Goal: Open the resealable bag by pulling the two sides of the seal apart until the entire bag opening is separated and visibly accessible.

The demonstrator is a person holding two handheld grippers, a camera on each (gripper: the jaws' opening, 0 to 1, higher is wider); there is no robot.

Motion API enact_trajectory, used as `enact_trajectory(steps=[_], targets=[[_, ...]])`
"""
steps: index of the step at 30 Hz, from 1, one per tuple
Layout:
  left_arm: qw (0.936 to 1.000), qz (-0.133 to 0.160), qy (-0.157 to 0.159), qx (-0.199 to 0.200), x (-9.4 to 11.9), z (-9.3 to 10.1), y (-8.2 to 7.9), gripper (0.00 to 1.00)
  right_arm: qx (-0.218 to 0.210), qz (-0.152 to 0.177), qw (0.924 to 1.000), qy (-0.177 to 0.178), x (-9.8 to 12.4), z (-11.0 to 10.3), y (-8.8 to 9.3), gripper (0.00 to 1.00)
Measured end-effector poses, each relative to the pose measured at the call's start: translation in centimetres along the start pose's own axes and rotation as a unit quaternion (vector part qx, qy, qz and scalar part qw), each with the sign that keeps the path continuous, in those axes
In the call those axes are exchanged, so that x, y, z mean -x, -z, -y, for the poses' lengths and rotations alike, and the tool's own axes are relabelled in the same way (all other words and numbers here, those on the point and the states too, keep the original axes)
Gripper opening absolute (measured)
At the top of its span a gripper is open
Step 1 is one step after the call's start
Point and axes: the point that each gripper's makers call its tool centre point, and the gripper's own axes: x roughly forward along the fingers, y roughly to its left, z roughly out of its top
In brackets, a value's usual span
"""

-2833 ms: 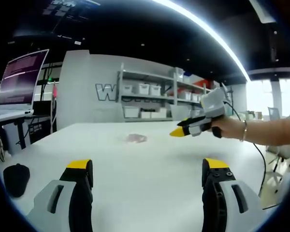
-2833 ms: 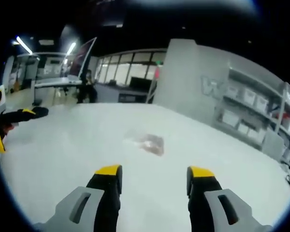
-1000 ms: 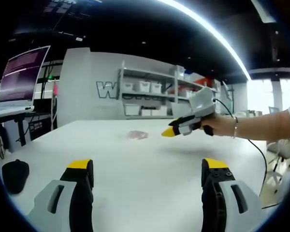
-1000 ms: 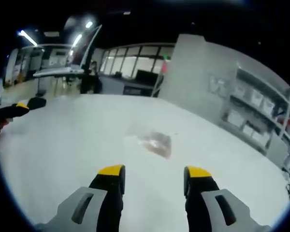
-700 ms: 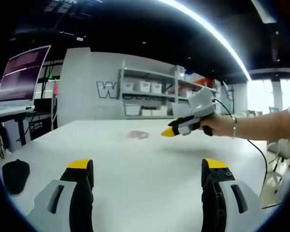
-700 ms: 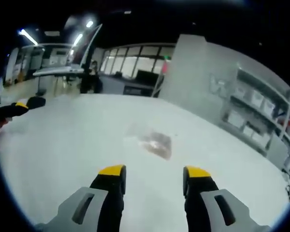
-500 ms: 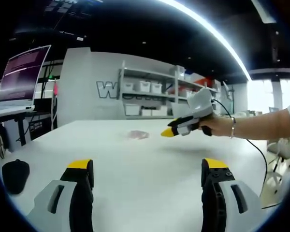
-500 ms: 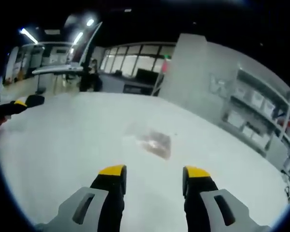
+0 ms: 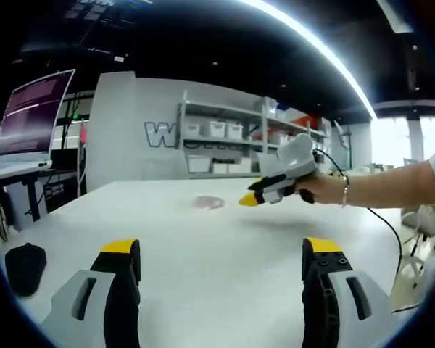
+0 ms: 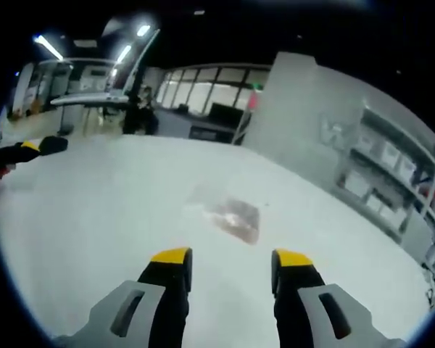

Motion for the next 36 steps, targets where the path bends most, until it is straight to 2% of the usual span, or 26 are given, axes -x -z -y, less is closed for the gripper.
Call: enact_trajectory(steps=[7,20,36], targets=[[1.0,0.0,0.003,-0.001,-0.2,0.1,0.0,0.9,0.006,0.006,0.9999,-0.011,-0.9,-0.2,-0.7,0.43],[1.0,-0.005,0.004,0.0,0.0,0.3,0.4,0.9,0.026,-0.003,0.9996,-0.014,-1.6,-0.1,0.0,0.4],[0.9999,-0.009,0.005,0.0,0.2,0.3,0.7,0.9,0.043,-0.001,0.9988,-0.024,-2.5,-0.9,-0.6,0.38]])
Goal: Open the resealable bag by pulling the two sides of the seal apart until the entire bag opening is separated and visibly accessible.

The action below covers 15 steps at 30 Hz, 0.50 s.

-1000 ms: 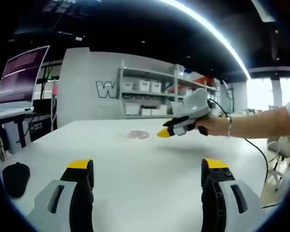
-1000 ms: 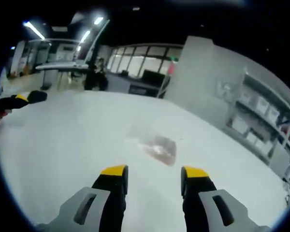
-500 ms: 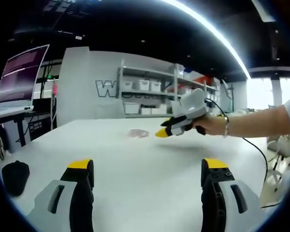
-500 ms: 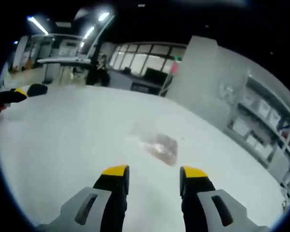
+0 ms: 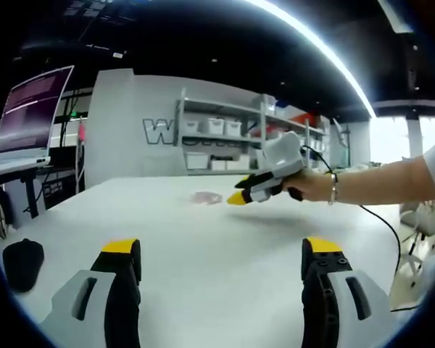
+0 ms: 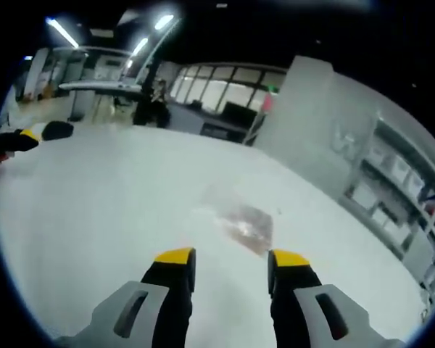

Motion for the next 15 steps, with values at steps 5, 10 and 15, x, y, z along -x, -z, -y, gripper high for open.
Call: enact_trajectory(steps=[5,10,15], targets=[[1.0,-0.002,0.001,0.0,-0.07,0.08,0.1,0.9,0.006,0.001,1.0,0.001,0.01,0.24,-0.07,0.38],[1.0,-0.002,0.003,0.0,-0.23,0.38,0.16,0.9,0.011,-0.003,0.9999,0.004,0.11,0.29,0.13,0.37],[1.0,-0.003,0.004,0.0,-0.29,0.45,0.15,0.89,0.022,-0.003,0.9997,0.002,-0.01,0.2,0.02,0.36]])
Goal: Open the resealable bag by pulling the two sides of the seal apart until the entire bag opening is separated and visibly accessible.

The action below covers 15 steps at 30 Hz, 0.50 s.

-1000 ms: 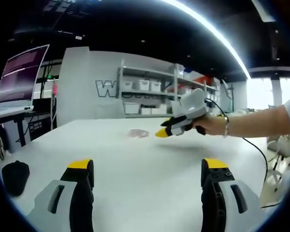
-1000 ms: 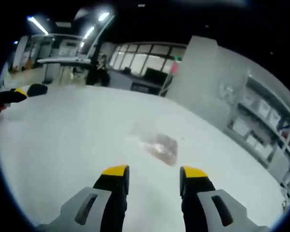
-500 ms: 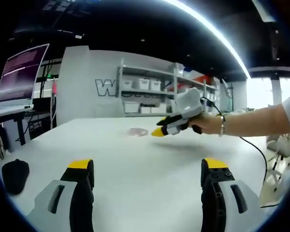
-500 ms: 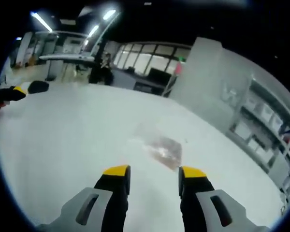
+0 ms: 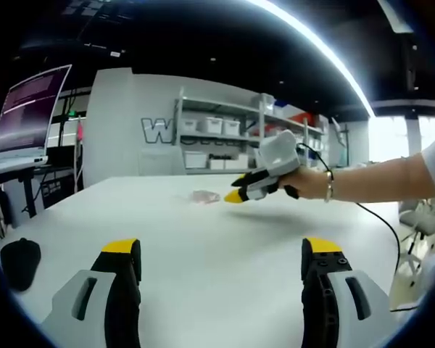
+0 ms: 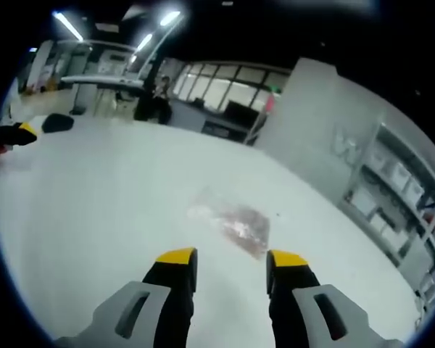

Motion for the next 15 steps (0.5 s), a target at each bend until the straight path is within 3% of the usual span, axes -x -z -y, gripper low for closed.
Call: enact_trajectory(steps=[15], targets=[[1.0,0.002,-0.001,-0.003,0.06,-0.27,-0.38,0.89,0.047,0.004,0.9989,-0.007,-0.93,-0.28,-0.89,0.34]])
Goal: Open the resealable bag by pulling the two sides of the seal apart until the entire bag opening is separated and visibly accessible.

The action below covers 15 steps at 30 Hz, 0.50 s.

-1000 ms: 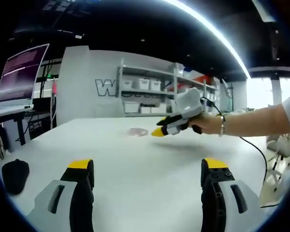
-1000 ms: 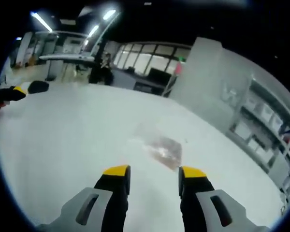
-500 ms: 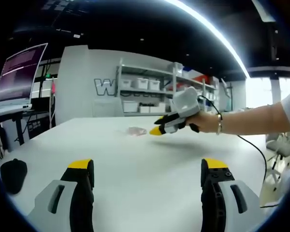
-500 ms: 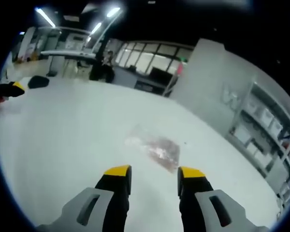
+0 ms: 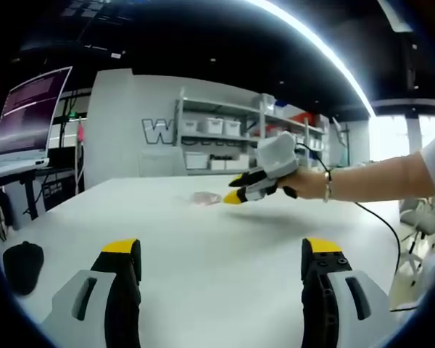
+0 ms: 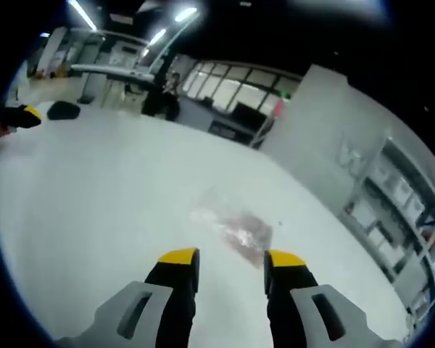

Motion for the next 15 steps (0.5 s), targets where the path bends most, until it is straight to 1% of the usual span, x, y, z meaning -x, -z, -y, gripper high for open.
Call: enact_trajectory(steps=[4,15], targets=[[1.0,0.001,0.003,-0.001,-0.13,0.15,-0.09,0.89,0.023,0.001,0.9997,-0.002,-0.41,0.03,-0.3,0.33],[1.0,0.003,0.001,0.001,-0.1,-0.17,-0.15,0.89,0.026,-0.003,0.9997,-0.003,-1.1,0.42,-0.29,0.32]])
